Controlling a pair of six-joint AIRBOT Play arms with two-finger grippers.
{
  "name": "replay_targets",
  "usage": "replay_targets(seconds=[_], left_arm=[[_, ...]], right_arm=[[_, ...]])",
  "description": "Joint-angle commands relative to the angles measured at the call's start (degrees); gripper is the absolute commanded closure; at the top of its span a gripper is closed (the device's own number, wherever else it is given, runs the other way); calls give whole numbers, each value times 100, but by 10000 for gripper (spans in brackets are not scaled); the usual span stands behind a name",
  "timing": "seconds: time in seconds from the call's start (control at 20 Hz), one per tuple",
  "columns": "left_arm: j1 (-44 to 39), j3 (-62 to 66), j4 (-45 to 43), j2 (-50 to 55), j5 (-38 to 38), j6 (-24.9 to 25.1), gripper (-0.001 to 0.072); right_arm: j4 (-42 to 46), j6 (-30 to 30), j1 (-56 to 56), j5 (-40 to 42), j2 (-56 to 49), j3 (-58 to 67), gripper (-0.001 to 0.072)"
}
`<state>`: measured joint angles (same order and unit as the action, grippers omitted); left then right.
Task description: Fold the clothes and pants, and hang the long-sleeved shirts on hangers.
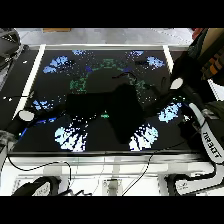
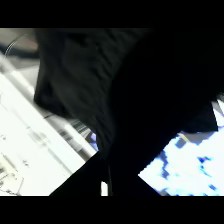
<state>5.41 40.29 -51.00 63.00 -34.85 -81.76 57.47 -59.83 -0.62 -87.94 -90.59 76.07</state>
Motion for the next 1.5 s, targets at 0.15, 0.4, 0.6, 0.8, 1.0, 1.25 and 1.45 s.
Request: replay_targets(seconds=[0.15, 0.4, 0.6, 0.8, 1.0, 1.25, 1.45], left_arm=[[9, 37, 7, -535, 149, 275, 698], [385, 568, 7, -614, 557, 271, 704], [1246, 1902, 7, -535, 872, 251, 707], [2151, 3683, 4, -214, 455, 258, 707], [2573, 4588, -813, -175, 212, 275, 706], [2820, 4603, -2962, -46, -1447, 271, 703], [2785, 4389, -3152, 577, -2889, 275, 701]], right_arm=[[-2, -116, 538, 271, 247, 7, 691], [-490, -929, 535, 1471, 415, 225, 691], [-131, -1628, 535, 2363, 415, 1513, 692], [1241, -2286, 612, 2424, 415, 3569, 693], [1257, -2514, 1224, 2028, 636, 4538, 693], [1307, -2302, 2118, 468, 949, 3652, 693], [1305, -2011, 2321, -164, 946, 2511, 693]])
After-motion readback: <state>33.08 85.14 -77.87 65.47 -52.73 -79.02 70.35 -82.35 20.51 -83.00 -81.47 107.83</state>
